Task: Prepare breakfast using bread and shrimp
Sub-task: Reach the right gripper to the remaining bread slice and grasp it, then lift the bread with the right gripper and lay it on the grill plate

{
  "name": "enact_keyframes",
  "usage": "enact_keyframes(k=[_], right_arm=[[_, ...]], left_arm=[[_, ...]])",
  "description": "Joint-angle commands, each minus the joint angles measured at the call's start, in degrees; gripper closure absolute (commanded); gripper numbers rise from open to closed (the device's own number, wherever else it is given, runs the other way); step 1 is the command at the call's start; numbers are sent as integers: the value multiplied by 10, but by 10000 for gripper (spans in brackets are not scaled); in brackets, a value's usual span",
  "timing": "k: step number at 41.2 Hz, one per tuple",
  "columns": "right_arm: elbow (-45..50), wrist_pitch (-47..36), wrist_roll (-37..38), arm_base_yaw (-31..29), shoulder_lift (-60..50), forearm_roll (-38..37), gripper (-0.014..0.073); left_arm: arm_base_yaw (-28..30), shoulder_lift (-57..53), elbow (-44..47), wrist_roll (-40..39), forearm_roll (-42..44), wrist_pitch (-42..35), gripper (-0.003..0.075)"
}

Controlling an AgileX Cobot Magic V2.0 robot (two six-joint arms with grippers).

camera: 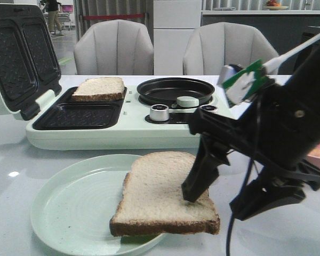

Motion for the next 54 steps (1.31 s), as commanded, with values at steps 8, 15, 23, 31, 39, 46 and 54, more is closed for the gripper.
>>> enact_keyframes(k=[8,15,23,31,39,46,54], right_arm=[[-78,36,-33,1,42,18,47],[-94,51,-35,1,48,18,163],[-94,49,-35,1,51,18,433],[-94,54,-36,1,47,18,551],[-94,58,-42,1,-5,12,551],[-94,47,-45,1,-88,11,551],[-103,21,-45,1,-147,31,551]], left_arm=[[1,4,-15,-2,-4,-49,298],[1,4,-15,-2,-4,-49,298],[1,4,-15,-2,-2,-49,298],[1,4,-15,-2,1,-49,298],[1,4,-15,-2,1,-48,298],[1,4,-15,-2,1,-47,298],[1,4,-15,-2,1,-47,298]])
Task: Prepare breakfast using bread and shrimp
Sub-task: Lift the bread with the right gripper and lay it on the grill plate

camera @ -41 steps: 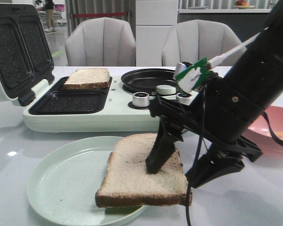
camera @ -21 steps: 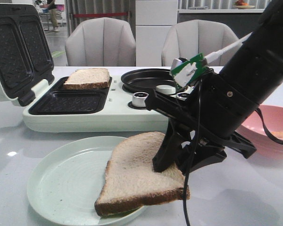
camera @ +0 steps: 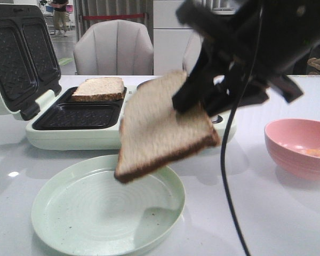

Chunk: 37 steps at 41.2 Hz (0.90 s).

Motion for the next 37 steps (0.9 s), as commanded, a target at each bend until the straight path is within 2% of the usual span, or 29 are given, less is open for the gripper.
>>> enact_keyframes(k=[1,12,31,37], right_arm=[[-27,-24,-10,0,-33,33,551],[-138,-38,-25,2,33,79,551],[-432,-26,-25,42,297,107,551],[-487,-27,-25,50,361,112,510]], left_arm=[[1,4,-15,-2,1,-47,298],[1,4,-15,-2,1,-49,298],[1,4,-15,-2,1,-49,298],[1,4,-15,-2,1,-49,298]])
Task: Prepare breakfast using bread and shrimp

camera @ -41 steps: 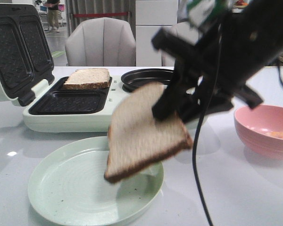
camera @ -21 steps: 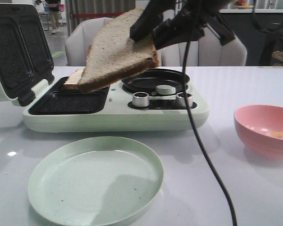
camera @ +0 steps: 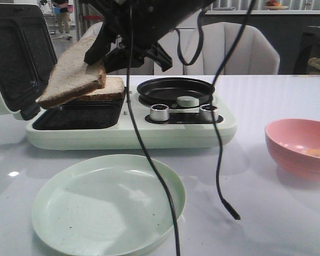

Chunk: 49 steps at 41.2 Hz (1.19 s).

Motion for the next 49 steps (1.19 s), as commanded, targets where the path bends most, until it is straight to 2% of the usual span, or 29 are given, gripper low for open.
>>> enact_keyframes(k=[1,4,8,11,16,23,29,35,43,49], right_arm=[[-51,-6,-7,2,-1,29,489],[-61,-5,-7,2,16,29,377],[-62,-12,-7,-1,23,20,143],[-62,-11,-7,-6,21,5,48],[-62,6,-7,-21,11,-18,47],[-62,54,7,-33,-35,-100,47],[-61,82,64,-28,-101,-234,47],[-50,120,124,5,-178,-395,47],[39,136,194,70,-286,-557,47],[128,137,241,90,-372,-595,47]], left_arm=[[1,4,-15,-2,0,-49,298],[1,4,-15,-2,0,-49,298],[1,4,-15,-2,0,-49,298],[1,4,-15,-2,0,-49,298],[1,4,-15,-2,0,-49,298],[1,4,-15,-2,0,-47,298],[1,4,-15,-2,0,-47,298],[1,4,-15,-2,1,-47,298],[1,4,-15,-2,1,-47,298],[1,4,-15,-2,1,-49,298]])
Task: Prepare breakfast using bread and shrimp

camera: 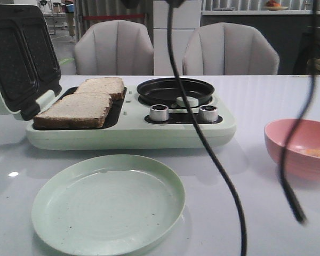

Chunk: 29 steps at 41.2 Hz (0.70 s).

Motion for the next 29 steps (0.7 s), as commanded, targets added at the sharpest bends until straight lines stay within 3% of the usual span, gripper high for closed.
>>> enact_keyframes(k=[1,18,29], right_arm=[[42,-28,37,4,-84,-30,47],[337,-92,49,4,-360,-33,75],[408,-84,49,4,-439,-33,75]], left_arm=[[1,4,-15,-2,1,-49,298],[1,4,-15,-2,0,-49,298],[1,82,-62,-2,36,5,298]])
